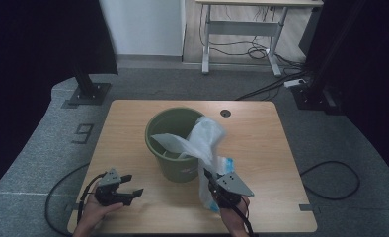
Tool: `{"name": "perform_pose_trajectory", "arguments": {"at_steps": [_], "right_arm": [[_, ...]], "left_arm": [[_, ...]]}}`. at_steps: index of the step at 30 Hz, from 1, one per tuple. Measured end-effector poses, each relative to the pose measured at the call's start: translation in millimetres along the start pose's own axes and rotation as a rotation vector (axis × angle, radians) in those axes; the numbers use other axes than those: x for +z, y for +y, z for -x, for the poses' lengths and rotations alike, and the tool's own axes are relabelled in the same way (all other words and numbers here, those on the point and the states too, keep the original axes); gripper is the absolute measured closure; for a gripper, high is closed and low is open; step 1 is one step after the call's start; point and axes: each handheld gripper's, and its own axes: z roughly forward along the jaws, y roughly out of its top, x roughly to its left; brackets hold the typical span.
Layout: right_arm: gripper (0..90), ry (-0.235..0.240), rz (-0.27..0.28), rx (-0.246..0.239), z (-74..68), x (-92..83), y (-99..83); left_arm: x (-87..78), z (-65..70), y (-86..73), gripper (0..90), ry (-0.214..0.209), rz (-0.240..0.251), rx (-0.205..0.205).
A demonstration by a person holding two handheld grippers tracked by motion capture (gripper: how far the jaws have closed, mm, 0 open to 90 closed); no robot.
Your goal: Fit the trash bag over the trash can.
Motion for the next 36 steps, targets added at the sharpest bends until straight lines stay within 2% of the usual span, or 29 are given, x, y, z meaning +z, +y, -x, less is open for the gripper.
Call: {"name": "perform_pose_trajectory", "arguments": {"at_steps": [6, 11, 13, 17, 22, 25, 26, 29, 36], "right_arm": [[88.5, -0.026, 0.043, -0.037, 11.9, -13.7, 21.8], [88.5, -0.031, 0.06, -0.043, 24.0, -20.2, 38.4], [88.6, -0.028, 0.063, -0.042, 28.1, -21.7, 43.0], [88.6, -0.011, 0.064, -0.039, 34.7, -23.7, 49.7], [88.5, 0.006, 0.062, -0.046, 40.7, -24.3, 60.1], [88.6, 0.019, 0.059, -0.064, 41.9, -24.4, 69.9], [88.6, 0.019, 0.059, -0.064, 41.9, -24.4, 69.9], [88.5, 0.033, 0.059, -0.079, 41.6, -23.1, 81.9], [88.6, 0.068, 0.075, -0.094, 33.5, -18.6, 97.8]], "left_arm": [[-20.5, 10.3, 18.7, 27.8, -0.007, 0.088, -0.016], [-31.3, 18.8, 29.9, 28.3, 0.003, 0.114, 0.005], [-37.4, 26.9, 38.9, 28.3, 0.005, 0.124, 0.018], [-41.5, 42.6, 53.9, 28.2, 0.034, 0.114, 0.059], [-44.0, 61.5, 74.5, 27.7, 0.047, 0.111, 0.118], [-42.4, 70.0, 88.2, 27.7, 0.036, 0.134, 0.124], [-42.4, 70.0, 88.2, 27.7, 0.036, 0.134, 0.124], [-36.8, 80.1, 103.3, 27.5, 0.007, 0.148, 0.15], [-23.5, 91.7, 123.8, 27.1, -0.003, 0.14, 0.175]]}}
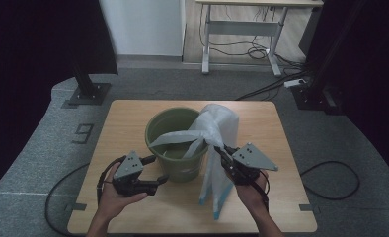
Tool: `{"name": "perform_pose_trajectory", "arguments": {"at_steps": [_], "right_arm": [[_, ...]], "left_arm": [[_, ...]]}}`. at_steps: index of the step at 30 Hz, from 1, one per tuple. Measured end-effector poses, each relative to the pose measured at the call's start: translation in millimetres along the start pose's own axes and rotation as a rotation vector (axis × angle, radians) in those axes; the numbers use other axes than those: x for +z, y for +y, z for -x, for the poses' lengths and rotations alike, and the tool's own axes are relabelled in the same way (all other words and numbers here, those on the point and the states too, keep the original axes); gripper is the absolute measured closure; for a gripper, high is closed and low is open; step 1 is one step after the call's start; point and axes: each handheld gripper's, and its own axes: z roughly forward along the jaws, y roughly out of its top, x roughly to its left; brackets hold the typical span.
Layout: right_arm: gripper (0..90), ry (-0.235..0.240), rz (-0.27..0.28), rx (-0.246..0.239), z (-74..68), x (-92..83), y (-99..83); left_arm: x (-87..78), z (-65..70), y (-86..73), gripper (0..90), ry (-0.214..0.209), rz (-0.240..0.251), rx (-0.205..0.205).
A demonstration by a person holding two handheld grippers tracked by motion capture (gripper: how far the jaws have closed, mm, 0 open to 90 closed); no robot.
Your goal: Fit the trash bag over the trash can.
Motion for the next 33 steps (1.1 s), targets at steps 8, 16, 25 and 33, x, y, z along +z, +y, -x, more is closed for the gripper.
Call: {"name": "perform_pose_trajectory", "arguments": {"at_steps": [8, 16, 25, 33], "right_arm": [[88.6, 0.028, 0.0, -0.006, -2.6, 1.3, 4.0], [88.6, 0.017, -0.007, -0.002, 3.2, -3.2, 2.2], [88.5, -0.005, -0.021, -0.011, 10.9, -8.8, 0.9], [88.5, 0.006, -0.026, -0.019, 11.9, -9.9, -1.5]], "left_arm": [[-0.8, -2.4, 11.8, 27.2, 0.032, 0.027, -0.001], [-10.8, -5.0, 19.1, 27.5, 0.076, 0.047, 0.021], [-18.2, -11.3, 32.6, 27.4, 0.111, 0.067, 0.035], [-6.5, -25.5, 44.7, 33.1, 0.079, 0.046, 0.032]]}}
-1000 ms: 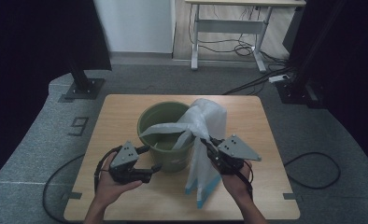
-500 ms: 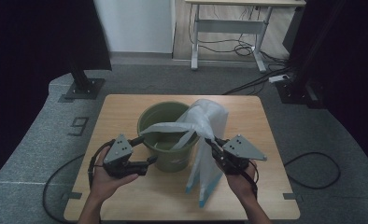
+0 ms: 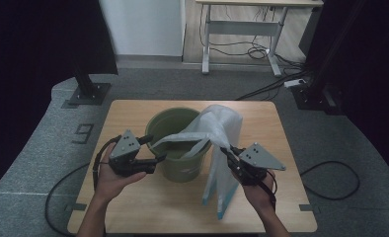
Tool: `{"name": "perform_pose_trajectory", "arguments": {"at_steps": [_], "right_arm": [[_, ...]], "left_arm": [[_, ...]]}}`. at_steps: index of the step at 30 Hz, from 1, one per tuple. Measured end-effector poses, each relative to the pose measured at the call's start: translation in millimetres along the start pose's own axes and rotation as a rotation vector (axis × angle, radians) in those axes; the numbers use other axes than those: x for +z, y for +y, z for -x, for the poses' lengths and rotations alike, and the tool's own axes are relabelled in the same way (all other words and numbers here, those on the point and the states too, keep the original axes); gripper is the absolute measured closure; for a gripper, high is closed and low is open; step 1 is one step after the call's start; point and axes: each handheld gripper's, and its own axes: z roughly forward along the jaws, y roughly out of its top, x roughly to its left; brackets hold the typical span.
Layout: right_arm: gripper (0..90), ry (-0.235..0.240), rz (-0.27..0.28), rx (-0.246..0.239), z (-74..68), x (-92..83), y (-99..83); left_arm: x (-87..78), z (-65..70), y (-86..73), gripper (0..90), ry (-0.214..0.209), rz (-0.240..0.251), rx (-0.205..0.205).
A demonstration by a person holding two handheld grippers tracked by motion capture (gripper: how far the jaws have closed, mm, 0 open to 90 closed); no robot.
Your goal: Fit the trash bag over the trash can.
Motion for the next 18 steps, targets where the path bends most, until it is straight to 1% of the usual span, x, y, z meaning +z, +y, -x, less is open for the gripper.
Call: {"name": "perform_pose_trajectory", "arguments": {"at_steps": [3, 5, 6, 7, 9, 11, 13, 14, 16, 18], "right_arm": [[88.5, 0.009, -0.001, -0.005, -0.5, 1.4, -1.1], [88.5, 0.011, -0.003, -0.005, -0.1, 1.9, -1.9], [88.5, 0.011, -0.004, -0.004, 0.3, 2.1, -2.2], [88.5, 0.011, -0.004, -0.004, 0.5, 2.3, -2.3], [88.5, 0.009, -0.003, -0.002, 1.0, 2.8, -1.7], [88.5, 0.008, -0.001, -0.002, 0.4, 3.5, 0.5], [88.5, 0.011, 0.003, -0.008, -1.7, 4.8, 4.1], [88.5, 0.014, 0.007, -0.013, -3.4, 5.8, 6.3], [88.5, 0.02, 0.013, -0.026, -7.3, 8.2, 11.2], [88.5, 0.026, 0.018, -0.038, -10.9, 10.9, 15.5]], "left_arm": [[9.5, -7.8, -0.3, 41.8, -0.022, -0.02, -0.011], [15.9, -12.5, -1.6, 51.1, -0.051, -0.036, -0.026], [19.0, -13.7, -2.3, 53.5, -0.059, -0.045, -0.029], [21.7, -14.0, -3.0, 59.4, -0.068, -0.056, -0.031], [26.0, -13.7, -3.7, 67.4, -0.091, -0.068, -0.032], [29.1, -12.8, -4.0, 76.3, -0.107, -0.069, -0.037], [32.1, -12.2, -3.7, 83.3, -0.108, -0.068, -0.043], [33.7, -12.2, -3.2, 85.2, -0.109, -0.07, -0.047], [36.5, -12.2, -2.1, 87.9, -0.103, -0.079, -0.049], [38.2, -12.6, -1.8, 88.4, -0.091, -0.095, -0.045]]}}
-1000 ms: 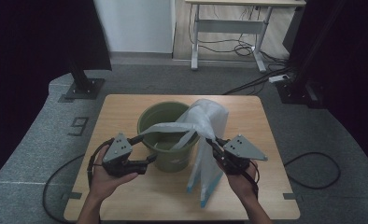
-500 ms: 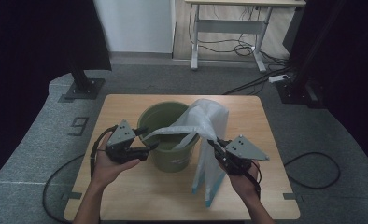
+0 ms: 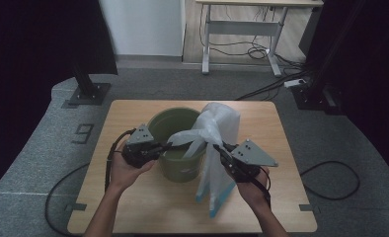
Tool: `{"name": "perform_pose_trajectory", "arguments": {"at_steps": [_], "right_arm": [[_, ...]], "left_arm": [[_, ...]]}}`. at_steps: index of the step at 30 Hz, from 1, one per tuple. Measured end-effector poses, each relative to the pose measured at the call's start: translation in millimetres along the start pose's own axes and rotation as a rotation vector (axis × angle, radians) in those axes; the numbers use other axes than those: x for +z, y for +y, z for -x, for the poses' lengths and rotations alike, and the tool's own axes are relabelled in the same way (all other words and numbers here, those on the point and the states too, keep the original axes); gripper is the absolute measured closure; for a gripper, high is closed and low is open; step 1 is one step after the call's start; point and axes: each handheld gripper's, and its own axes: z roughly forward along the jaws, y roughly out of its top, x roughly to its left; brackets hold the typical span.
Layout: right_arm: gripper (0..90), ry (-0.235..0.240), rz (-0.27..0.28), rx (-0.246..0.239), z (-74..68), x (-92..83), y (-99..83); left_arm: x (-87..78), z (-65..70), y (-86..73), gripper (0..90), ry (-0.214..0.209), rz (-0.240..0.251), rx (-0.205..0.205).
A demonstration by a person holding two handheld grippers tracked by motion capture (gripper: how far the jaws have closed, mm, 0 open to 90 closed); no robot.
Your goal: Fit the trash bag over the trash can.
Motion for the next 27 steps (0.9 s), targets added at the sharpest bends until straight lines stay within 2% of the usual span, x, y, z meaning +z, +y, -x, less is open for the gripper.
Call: {"name": "perform_pose_trajectory", "arguments": {"at_steps": [3, 6, 9, 10, 17, 21, 24, 27], "right_arm": [[88.5, 0.009, 0.0, -0.004, -3.2, 5.3, 2.7], [88.5, 0.015, -0.018, -0.003, -4.4, 11.8, 0.3], [88.5, 0.016, -0.033, -0.001, -5.0, 16.1, -2.9], [88.5, 0.015, -0.036, -0.001, -4.9, 17.0, -3.7], [88.5, 0.007, -0.055, 0.008, -1.7, 18.6, -7.2], [88.5, 0.006, -0.061, 0.006, -1.3, 18.7, -8.6], [88.5, 0.004, -0.062, 0.003, -1.3, 18.3, -9.5], [88.5, 0.003, -0.062, 0.008, 0.1, 17.3, -11.0]], "left_arm": [[0.4, -2.8, -1.8, 83.5, 0.0, -0.023, -0.009], [-3.8, -1.5, -4.8, 56.0, 0.035, -0.019, -0.015], [-13.9, -1.3, -7.8, 41.7, 0.008, 0.036, -0.03], [-17.5, -0.8, -8.3, 39.8, 0.014, 0.049, -0.026], [-32.9, 6.7, -2.3, 37.2, 0.027, 0.123, 0.009], [-28.3, 10.8, 4.7, 38.8, 0.028, 0.123, 0.03], [-22.9, 10.2, 7.5, 43.2, 0.048, 0.118, 0.034], [-18.5, 6.5, 7.8, 59.1, 0.043, 0.109, 0.009]]}}
